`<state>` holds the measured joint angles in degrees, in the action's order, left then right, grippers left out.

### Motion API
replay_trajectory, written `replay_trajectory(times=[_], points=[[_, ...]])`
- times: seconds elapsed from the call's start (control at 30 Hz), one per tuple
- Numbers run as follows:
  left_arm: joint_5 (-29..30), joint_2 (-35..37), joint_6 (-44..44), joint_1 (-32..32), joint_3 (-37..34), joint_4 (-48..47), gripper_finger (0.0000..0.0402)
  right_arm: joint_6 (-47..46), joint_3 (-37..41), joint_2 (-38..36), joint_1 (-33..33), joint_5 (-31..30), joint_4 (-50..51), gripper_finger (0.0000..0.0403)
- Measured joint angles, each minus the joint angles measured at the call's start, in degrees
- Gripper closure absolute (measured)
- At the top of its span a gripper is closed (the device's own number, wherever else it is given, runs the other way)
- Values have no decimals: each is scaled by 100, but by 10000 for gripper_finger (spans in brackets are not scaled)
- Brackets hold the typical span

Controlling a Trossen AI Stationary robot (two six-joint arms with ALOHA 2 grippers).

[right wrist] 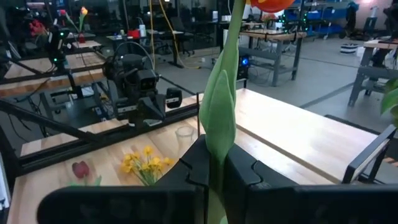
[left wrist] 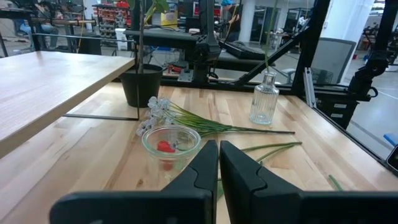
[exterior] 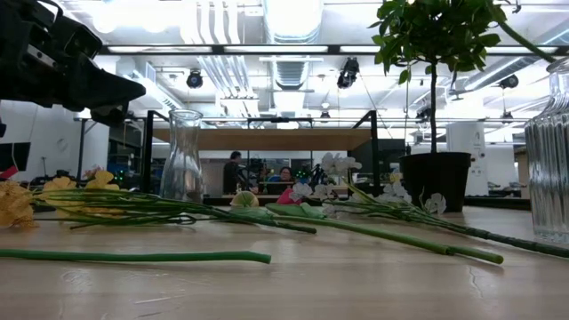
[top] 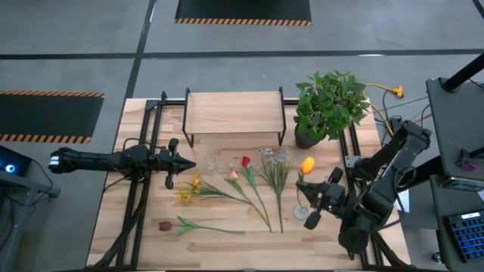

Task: Pick and place flowers into a vace then onto a shelf
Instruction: Put the yellow tulip into the right transparent vase

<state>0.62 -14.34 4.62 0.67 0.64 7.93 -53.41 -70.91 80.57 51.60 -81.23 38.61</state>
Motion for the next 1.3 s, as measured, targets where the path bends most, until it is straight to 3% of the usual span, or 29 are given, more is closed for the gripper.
replay_trajectory(times=[0.77, 1.3], points=[[0, -1, 0, 2, 0, 1, 402, -72, 342, 100, 341, 42, -21, 390], [0, -1, -1, 2, 0, 1, 402, -1137, 1265, 97, 369, 263, -51, 390]])
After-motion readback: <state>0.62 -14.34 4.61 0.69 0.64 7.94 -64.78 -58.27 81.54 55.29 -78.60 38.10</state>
